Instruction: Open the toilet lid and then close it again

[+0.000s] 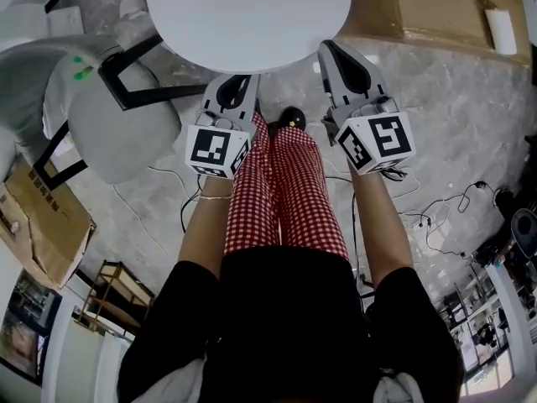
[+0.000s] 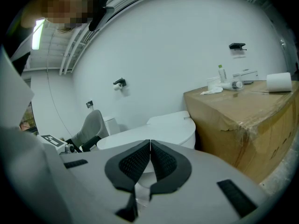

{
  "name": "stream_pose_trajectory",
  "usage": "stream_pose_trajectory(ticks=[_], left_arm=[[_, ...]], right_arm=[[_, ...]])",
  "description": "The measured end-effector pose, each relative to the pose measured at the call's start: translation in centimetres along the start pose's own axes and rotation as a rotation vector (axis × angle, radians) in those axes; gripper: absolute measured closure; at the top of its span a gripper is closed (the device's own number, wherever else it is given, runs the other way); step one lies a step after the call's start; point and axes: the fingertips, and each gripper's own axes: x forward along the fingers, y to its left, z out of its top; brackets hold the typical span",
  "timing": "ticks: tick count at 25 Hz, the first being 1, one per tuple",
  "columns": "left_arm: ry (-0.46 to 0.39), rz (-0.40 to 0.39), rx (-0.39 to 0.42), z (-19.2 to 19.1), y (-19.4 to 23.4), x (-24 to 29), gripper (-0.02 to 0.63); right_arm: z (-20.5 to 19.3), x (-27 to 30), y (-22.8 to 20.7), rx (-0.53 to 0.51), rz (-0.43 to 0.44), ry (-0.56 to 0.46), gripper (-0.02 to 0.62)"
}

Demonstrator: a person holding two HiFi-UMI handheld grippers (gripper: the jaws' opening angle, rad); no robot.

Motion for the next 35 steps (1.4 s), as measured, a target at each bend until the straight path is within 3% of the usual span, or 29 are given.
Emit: stream_pose_trajectory(ticks=[35], left_arm=[[0.073,0.011,-0.005,-6.3,0.9,1.1,0.603]], right_arm=[[-6.2,0.9,-1.3,0.033,-0.012,0.080,0.575]])
